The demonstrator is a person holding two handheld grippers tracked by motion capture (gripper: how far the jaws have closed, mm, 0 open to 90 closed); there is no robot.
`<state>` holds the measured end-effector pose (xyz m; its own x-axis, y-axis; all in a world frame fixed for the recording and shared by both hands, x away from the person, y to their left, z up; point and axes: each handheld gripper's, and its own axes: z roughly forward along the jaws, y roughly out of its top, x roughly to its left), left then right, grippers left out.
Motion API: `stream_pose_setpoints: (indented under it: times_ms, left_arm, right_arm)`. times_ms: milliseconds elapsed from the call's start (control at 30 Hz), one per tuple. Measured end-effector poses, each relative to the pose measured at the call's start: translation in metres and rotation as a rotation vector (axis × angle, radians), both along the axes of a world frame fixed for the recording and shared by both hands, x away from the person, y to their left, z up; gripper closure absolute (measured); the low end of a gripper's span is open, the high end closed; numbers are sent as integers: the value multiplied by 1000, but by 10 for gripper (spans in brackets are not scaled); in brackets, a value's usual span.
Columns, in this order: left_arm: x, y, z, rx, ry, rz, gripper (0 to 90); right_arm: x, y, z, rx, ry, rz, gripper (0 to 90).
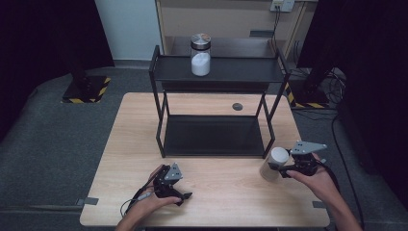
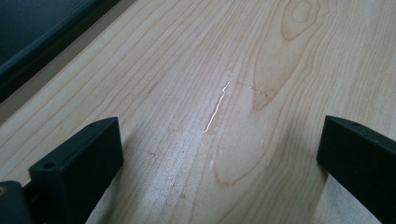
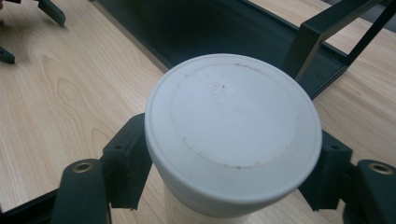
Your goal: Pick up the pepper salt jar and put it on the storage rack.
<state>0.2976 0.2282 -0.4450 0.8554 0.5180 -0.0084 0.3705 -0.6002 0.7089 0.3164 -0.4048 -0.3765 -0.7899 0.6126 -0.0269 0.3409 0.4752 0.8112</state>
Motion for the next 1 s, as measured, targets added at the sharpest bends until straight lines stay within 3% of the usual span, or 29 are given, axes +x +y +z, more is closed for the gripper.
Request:
stream_pose_setpoints:
  times_ms: [433, 1000]
  left_arm:
    - [0, 0, 0, 0, 0, 0, 0]
    - [0, 0, 0, 0, 0, 1, 0]
  right_arm:
    - [-4, -3, -6, 16, -19, -9, 346]
    - [-10, 1, -5, 17, -13, -43, 350]
